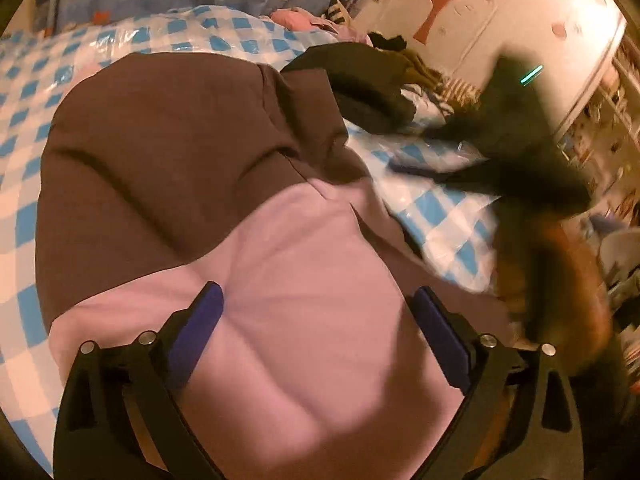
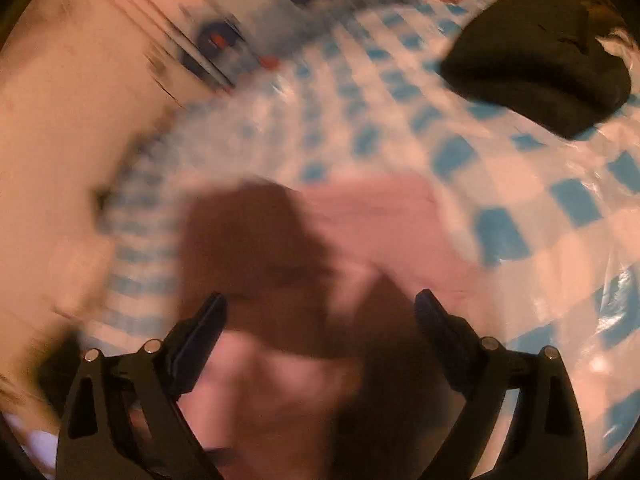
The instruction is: Fold large clothes
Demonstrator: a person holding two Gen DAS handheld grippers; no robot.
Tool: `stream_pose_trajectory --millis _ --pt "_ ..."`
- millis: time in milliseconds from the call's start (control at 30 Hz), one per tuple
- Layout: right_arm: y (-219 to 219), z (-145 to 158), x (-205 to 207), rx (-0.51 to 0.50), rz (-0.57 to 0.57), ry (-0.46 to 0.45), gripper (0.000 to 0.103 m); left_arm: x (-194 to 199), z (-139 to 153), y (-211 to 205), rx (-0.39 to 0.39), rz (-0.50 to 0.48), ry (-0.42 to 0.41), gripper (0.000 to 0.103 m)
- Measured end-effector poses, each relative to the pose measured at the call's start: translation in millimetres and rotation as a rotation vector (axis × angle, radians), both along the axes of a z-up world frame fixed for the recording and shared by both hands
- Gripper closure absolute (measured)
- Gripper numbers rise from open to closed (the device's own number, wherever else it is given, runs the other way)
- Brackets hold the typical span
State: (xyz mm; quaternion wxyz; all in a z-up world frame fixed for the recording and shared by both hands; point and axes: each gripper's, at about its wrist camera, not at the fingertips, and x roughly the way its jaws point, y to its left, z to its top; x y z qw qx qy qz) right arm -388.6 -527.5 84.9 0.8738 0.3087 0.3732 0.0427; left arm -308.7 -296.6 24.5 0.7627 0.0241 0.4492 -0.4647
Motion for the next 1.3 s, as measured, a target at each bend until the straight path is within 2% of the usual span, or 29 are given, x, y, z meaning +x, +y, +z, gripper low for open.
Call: stream_pose_trajectory --millis 67,100,133,200,233,300,333,400,500,567,633,700,733,800,833,867,900,967,1167,1300 --pt "2.0 2.4 -13.5 0.271 -0.017 -0.111 0.007 -4.2 -0.4 -2.7 0.014 -0.007 -0.021 0.010" --pt "3.7 -6.9 -17.2 0.338 -0.060 -0.150 0.007 -5.7 0.1 -2.7 0.016 -0.009 -0.027 0.010" --pt "5.0 -19.9 -16.0 0.361 -0.093 -0.175 0.007 -6.8 1.0 -1.2 0.012 -0.012 -0.030 0.010" --pt "4.4 -52.1 -12.9 0.306 -0.186 -0.137 0.007 -7.6 4.6 4.4 -0.008 -0.036 -0.031 0.010" --pt "1.1 -81.9 -12.9 0.299 -0.225 -0.128 0.008 -4.9 8.5 9.5 -0.043 -0.062 -0.017 0.010" --pt "-9.8 -122.0 -26.1 0.379 -0.281 -0.203 0.017 -5.5 16.7 20.3 -0.092 -0.060 0.008 0.018" --pt "-10.8 -122.6 -28.5 0.371 -0.293 -0.217 0.021 -4.4 19.1 24.0 -0.108 -0.043 0.014 0.019" --pt "-4.5 -112.2 -25.8 0.297 -0.276 -0.205 0.021 -5.7 19.6 26.7 -0.108 0.012 -0.003 0.019" --pt "-5.7 -98.1 -23.0 0.264 -0.253 -0.156 0.021 -15.7 24.3 24.0 -0.080 0.060 -0.090 0.019" --pt "3.1 -76.9 -36.7 0.137 -0.287 -0.166 0.017 -17.2 25.0 23.6 -0.075 0.086 -0.120 0.019" --pt "18.5 -60.0 -59.5 -0.004 -0.333 -0.219 0.012 -17.2 20.9 24.1 -0.062 0.110 -0.144 0.019" --pt "30.6 -64.8 -66.1 -0.101 -0.353 -0.198 0.011 -22.2 20.1 26.2 -0.062 0.119 -0.166 0.015" --pt "37.9 -76.7 -67.5 -0.137 -0.352 -0.176 0.010 -22.0 19.8 25.6 -0.059 0.120 -0.173 0.014" --pt "37.5 -103.2 -72.1 -0.084 -0.367 -0.170 0.010 -23.8 17.5 19.9 -0.051 0.109 -0.180 0.013" --pt "28.9 -114.6 -68.9 -0.015 -0.365 -0.162 0.007 -26.0 15.9 17.4 -0.042 0.107 -0.192 0.013" --pt "23.2 -120.8 -65.3 0.027 -0.362 -0.149 0.007 -27.9 14.9 16.1 -0.035 0.108 -0.200 0.012" --pt "22.1 -122.8 -64.6 0.026 -0.359 -0.138 0.007 -28.6 13.9 14.2 -0.022 0.112 -0.210 0.012" --pt "22.4 -118.7 -60.1 0.009 -0.344 -0.114 0.007 -28.1 11.9 13.0 -0.013 0.113 -0.212 0.011" --pt "15.2 -101.0 -50.3 0.046 -0.308 -0.020 0.007 -32.8 8.9 11.2 0.011 0.112 -0.247 0.009" --pt "26.6 -67.7 -50.9 -0.089 -0.308 -0.003 0.007 -33.8 7.8 11.9 0.018 0.123 -0.266 0.008"
